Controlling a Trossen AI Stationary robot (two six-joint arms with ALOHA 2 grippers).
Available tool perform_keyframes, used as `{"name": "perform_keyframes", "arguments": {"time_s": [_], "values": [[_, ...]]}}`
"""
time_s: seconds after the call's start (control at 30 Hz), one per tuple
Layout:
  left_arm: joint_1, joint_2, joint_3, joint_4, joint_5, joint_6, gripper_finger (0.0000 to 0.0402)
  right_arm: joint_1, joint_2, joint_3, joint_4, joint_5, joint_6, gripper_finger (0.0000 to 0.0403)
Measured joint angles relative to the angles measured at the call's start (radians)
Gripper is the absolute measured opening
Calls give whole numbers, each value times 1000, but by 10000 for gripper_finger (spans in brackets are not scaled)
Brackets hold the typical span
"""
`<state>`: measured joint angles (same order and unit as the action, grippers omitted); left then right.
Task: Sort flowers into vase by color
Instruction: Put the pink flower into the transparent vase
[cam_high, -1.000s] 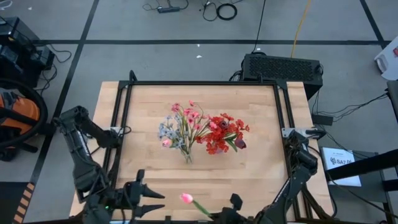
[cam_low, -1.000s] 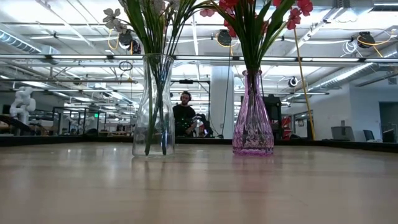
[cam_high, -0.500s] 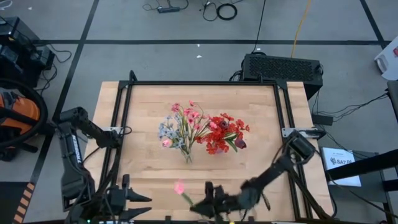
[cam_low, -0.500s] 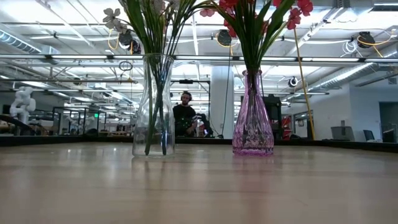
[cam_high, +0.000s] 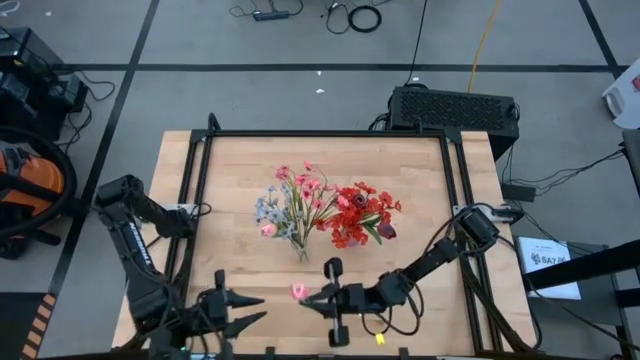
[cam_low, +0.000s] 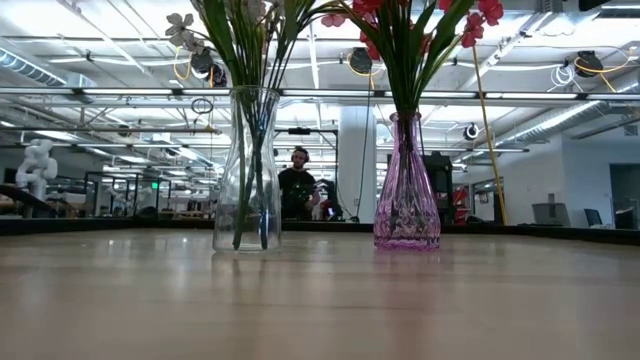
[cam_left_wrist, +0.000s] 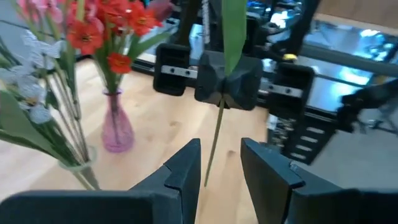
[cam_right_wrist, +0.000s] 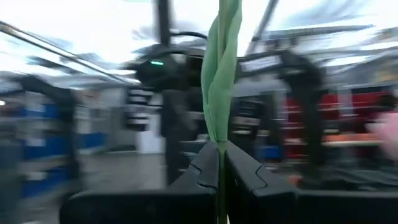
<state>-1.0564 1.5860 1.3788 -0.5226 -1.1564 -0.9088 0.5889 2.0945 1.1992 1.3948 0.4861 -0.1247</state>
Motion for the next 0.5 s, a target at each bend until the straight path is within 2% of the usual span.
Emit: {"name": "perform_keyframes", "arguments": {"time_s": [0.07, 0.23, 0.37, 0.5], "values": [[28, 2, 0, -10, 1, 0, 121, -1, -1, 0, 2, 74, -52, 0], [98, 2, 0, -9, 3, 2, 121, -1, -10, 0, 3, 116, -125, 0], [138, 1, 0, -9, 5, 8, 121, 13, -10, 0, -21, 270, -177, 0], [164, 1, 0, 43, 47, 110, 121, 25, -10, 0, -19, 298, -197, 0]]}}
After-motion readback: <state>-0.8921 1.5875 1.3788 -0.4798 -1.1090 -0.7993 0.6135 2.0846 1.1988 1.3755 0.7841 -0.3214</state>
